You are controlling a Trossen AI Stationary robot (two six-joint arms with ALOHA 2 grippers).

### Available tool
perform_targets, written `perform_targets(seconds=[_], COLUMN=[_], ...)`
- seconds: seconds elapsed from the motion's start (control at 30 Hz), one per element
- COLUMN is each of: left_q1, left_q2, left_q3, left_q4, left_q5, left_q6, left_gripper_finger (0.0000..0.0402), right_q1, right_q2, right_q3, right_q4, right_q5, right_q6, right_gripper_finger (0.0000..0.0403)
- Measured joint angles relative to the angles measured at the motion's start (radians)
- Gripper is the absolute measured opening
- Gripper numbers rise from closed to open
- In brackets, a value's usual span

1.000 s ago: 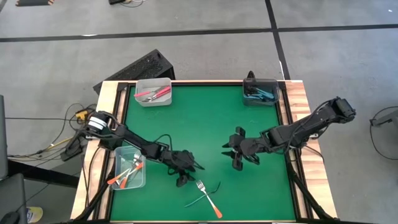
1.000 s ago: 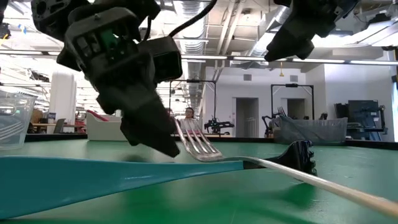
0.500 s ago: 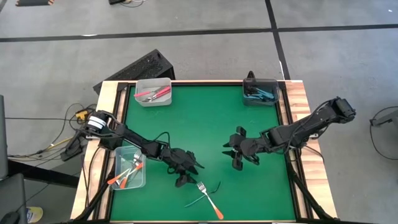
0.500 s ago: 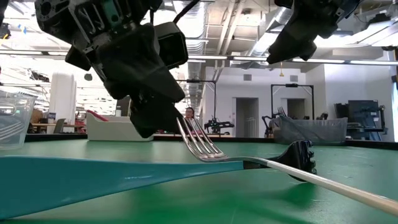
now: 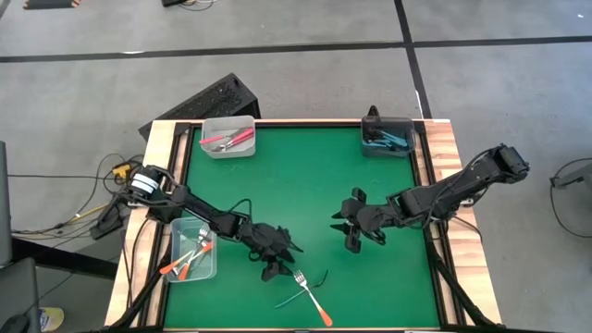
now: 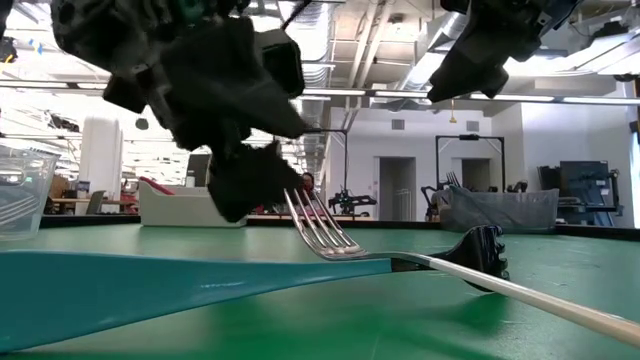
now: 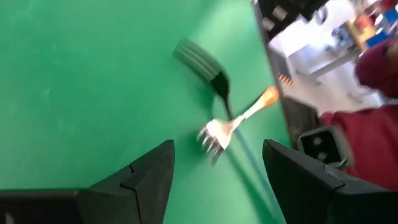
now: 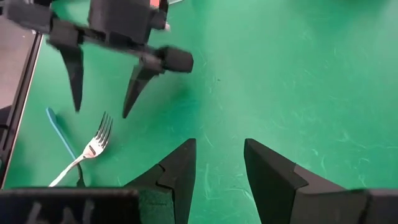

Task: Sort silverware by color (type)
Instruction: Put the orange fork into the transparent bin

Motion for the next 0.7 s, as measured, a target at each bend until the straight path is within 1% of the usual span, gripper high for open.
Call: perform_targets(seconds=[0.07,0.13,0.27,0.33,0.4,0.47,0.53,0.7], left_q1=[-0.001,-0.001,0.0,0.003,0.004,0.003,0.002,0.006], left_q2=[0.024,0.058,0.132,0.153,0.154,0.152,0.144,0.132], left_q3=[0.011,0.029,0.09,0.112,0.133,0.147,0.151,0.151], left_q4=[0.034,0.019,0.024,0.001,-0.048,-0.095,-0.123,-0.172], left_q5=[0.0,0.01,0.056,0.066,0.072,0.066,0.067,0.086], left_q6=[-0.028,-0.047,-0.053,-0.052,-0.041,-0.012,0.018,0.091], left_gripper_finger=[0.0231,0.0231,0.0231,0.0227,0.0215,0.0192,0.0159,0.0048], right_q1=[0.0,0.0,0.0,0.001,0.005,0.007,0.007,0.006], right_q2=[0.0,0.0,0.0,0.0,0.0,0.0,0.0,0.0], right_q3=[0.0,0.0,0.001,0.001,0.001,0.001,0.001,0.001], right_q4=[0.0,-0.002,-0.011,-0.021,-0.031,-0.039,-0.041,-0.048], right_q5=[0.0,0.0,0.0,0.0,0.0,0.0,0.0,0.006], right_q6=[0.009,0.023,0.032,0.047,0.05,0.05,0.05,0.05], right_gripper_finger=[0.0161,0.0161,0.0161,0.0161,0.0161,0.0161,0.0161,0.0156])
